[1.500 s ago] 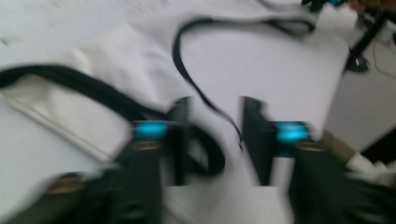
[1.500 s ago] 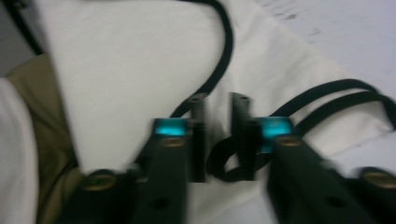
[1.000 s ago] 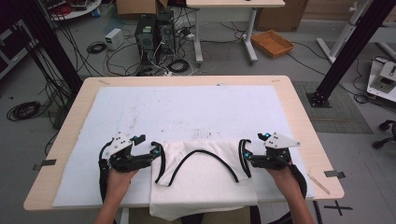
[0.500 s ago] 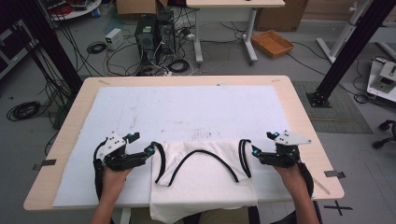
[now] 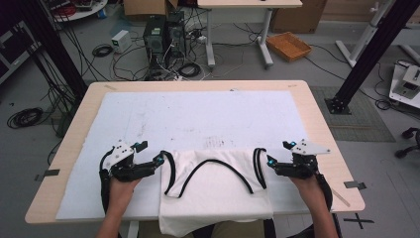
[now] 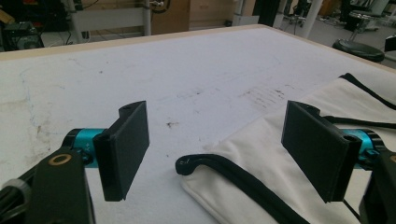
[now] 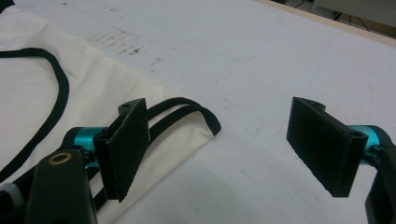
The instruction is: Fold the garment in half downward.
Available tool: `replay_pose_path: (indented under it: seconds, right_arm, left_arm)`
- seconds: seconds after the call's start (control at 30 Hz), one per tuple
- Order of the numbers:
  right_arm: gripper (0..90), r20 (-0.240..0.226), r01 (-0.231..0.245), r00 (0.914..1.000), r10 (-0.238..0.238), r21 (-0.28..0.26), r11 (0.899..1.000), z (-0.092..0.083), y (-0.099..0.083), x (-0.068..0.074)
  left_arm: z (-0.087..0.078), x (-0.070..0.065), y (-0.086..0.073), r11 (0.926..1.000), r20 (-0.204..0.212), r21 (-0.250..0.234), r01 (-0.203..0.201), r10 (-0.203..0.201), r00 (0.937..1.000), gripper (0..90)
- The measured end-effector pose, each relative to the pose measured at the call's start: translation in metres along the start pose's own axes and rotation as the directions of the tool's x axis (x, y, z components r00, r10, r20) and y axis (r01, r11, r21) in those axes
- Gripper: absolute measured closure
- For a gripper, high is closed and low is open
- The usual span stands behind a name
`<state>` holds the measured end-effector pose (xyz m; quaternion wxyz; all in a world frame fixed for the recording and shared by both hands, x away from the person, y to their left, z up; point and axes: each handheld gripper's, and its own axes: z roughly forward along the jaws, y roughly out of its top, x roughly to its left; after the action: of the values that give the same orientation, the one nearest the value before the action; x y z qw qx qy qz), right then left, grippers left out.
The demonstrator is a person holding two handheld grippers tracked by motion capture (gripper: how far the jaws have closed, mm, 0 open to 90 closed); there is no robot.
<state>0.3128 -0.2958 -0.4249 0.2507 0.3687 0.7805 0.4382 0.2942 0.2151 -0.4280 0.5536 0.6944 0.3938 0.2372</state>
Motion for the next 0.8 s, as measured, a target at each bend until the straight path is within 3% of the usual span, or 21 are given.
replay_pose_path:
  seconds: [0.37,0.47,0.5,0.57,0.7,0.8]
  right_arm:
    - [21.0,-0.01,0.012,0.9999,-0.012,0.006,1.0,0.005,0.005,0.002]
    - [21.0,-0.017,0.006,0.9998,-0.006,0.005,1.0,0.007,0.006,0.001]
    - [21.0,-0.024,-0.025,0.9994,0.025,0.009,1.0,0.009,0.009,-0.001]
    - [21.0,-0.05,-0.04,0.9979,0.041,0.025,0.999,0.013,0.014,-0.004]
    - [21.3,-0.072,-0.062,0.9951,0.068,0.078,0.995,0.028,0.027,-0.013]
    - [32.7,-0.117,-0.033,0.992,0.048,0.124,0.992,0.043,0.036,-0.015]
  left_arm:
    - [0.001,0.0,0.002,0.9995,0.003,0.03,-0.011,0.011,0.9999,23.4]
    - [0.004,0.003,0.007,0.9991,0.008,0.041,0.004,-0.005,1.0,23.3]
    - [0.006,0.005,0.009,0.999,0.011,0.045,0.008,-0.008,0.9999,23.4]
    - [0.012,0.01,0.014,0.9972,0.019,0.072,0.021,-0.023,0.9996,23.5]
    - [0.034,0.019,0.019,0.9844,0.024,0.172,0.037,-0.042,0.9988,25.7]
    - [0.051,0.022,0.016,0.9649,0.033,0.26,0.038,-0.048,0.9983,28.0]
